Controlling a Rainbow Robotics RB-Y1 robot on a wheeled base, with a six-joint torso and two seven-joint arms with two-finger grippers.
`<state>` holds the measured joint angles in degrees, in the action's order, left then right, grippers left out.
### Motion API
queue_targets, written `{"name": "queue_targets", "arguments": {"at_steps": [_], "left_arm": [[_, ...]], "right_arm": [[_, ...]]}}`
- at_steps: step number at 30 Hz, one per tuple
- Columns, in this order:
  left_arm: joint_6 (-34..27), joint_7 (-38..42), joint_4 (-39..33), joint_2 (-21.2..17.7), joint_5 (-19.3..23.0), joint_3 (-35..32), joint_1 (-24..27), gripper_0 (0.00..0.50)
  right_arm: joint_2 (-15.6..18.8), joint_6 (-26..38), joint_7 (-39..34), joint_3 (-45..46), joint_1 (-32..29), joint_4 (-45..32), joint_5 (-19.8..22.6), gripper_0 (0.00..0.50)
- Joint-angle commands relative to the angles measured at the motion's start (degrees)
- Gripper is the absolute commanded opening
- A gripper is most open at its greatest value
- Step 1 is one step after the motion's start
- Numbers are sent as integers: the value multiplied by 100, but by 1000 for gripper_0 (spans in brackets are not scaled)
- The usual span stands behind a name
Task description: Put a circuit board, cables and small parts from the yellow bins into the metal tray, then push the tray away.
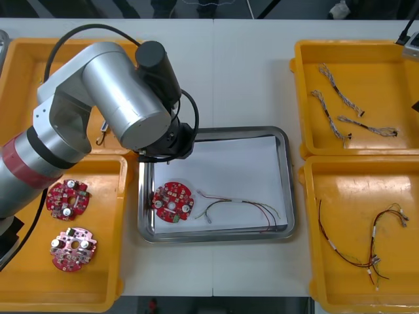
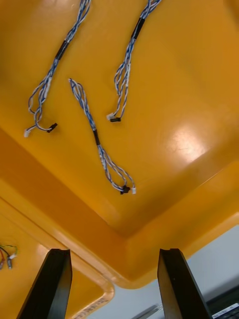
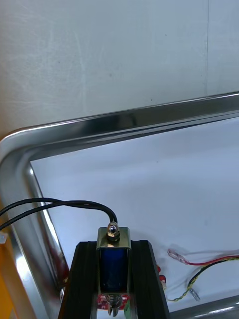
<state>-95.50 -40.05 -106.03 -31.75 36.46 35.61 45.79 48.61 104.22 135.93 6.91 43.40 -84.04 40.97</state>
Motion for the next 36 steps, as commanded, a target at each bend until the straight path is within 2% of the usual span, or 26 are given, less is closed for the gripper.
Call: {"name": "queue_targets", "arguments": {"at_steps": [1, 15, 32, 33, 34, 35, 36], "left_arm": [[304, 15, 162, 108, -148, 332, 0, 1], [717, 33, 786, 126, -315, 622, -9, 1], [1042, 138, 1120, 126, -367, 754, -17, 7], [1042, 147, 1120, 126, -358, 754, -17, 69], [1042, 156, 1111, 117, -367, 754, -17, 170], [1042, 164, 1111, 117, -367, 754, -17, 377], [1042, 164, 1102, 117, -385, 754, -17, 450]], "right_arm": [[211, -350, 285, -234, 292, 134, -54, 500], [149, -1404, 469, -1192, 292, 1153, 245, 500], [-176, -2688, 663, -1473, 292, 2076, 386, 500], [-176, -2775, 654, -1561, 292, 2094, 395, 500], [-176, -2819, 654, -1587, 292, 2120, 403, 500], [-176, -2898, 645, -1658, 292, 2138, 421, 500], [-176, -2951, 636, -1710, 292, 2146, 439, 500]]}}
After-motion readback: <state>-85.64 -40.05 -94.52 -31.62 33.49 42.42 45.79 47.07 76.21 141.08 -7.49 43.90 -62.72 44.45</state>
